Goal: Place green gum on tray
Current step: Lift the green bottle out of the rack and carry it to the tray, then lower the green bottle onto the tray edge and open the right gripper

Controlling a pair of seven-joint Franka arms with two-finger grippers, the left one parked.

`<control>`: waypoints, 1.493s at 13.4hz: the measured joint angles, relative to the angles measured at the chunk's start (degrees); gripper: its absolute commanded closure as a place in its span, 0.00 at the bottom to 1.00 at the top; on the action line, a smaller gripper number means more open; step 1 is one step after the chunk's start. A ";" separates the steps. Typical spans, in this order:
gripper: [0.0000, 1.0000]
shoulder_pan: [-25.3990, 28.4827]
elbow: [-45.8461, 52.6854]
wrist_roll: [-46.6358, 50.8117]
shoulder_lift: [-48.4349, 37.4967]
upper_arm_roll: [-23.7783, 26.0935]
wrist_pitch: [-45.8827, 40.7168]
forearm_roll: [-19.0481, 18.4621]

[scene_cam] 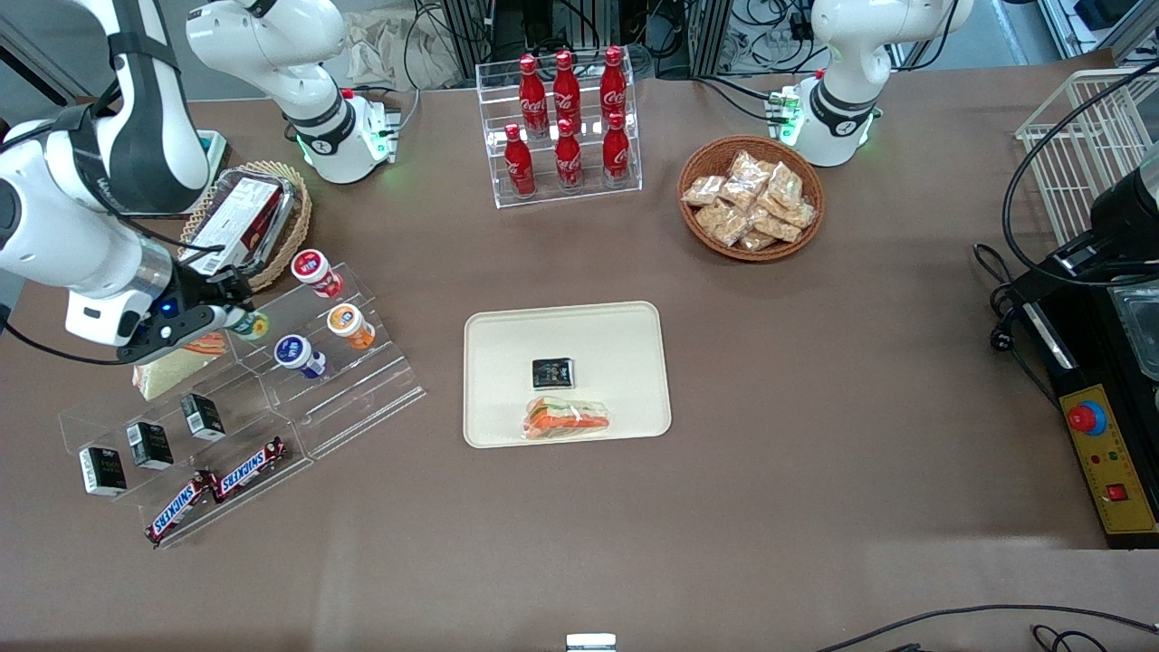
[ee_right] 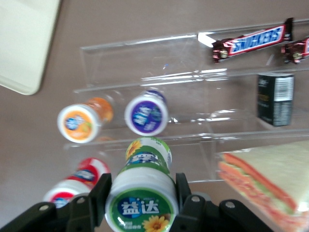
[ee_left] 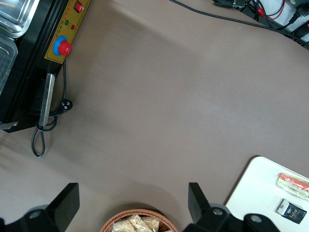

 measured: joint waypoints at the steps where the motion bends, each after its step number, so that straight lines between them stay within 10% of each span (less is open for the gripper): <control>1: 0.70 0.63 0.26 3.66 -0.19 1.64 -0.36 1.25; 9: 0.70 4.90 0.55 42.49 3.60 21.04 9.81 6.29; 20: 0.70 9.07 0.34 48.99 21.74 21.90 26.68 3.23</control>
